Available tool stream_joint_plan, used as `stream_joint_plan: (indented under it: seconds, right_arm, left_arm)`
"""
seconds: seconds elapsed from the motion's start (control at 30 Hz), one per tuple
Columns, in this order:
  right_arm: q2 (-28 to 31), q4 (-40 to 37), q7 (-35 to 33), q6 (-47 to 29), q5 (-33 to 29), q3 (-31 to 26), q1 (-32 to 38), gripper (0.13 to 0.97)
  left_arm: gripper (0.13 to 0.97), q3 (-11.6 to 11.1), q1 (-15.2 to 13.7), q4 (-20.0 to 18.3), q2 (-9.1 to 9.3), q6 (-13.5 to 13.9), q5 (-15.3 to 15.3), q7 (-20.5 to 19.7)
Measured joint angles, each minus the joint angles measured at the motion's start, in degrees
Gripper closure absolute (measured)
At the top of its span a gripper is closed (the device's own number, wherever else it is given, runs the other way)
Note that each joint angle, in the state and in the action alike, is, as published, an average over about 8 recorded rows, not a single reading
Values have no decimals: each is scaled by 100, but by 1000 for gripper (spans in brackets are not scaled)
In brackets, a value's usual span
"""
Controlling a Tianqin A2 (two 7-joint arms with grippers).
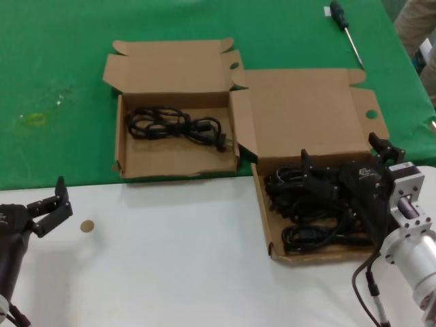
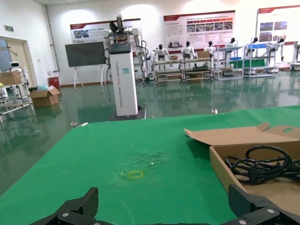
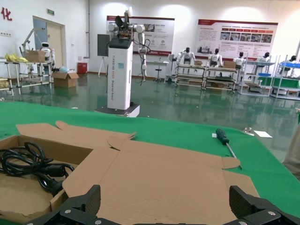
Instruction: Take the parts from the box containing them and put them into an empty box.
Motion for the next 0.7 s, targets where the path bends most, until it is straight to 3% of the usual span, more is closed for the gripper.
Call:
stream_joint_plan:
  seconds: [0.7]
  right_arm:
    - [0, 1, 0, 1, 1, 1, -1, 129]
  left_arm:
    - [132, 0, 0, 0, 0, 0, 0, 0]
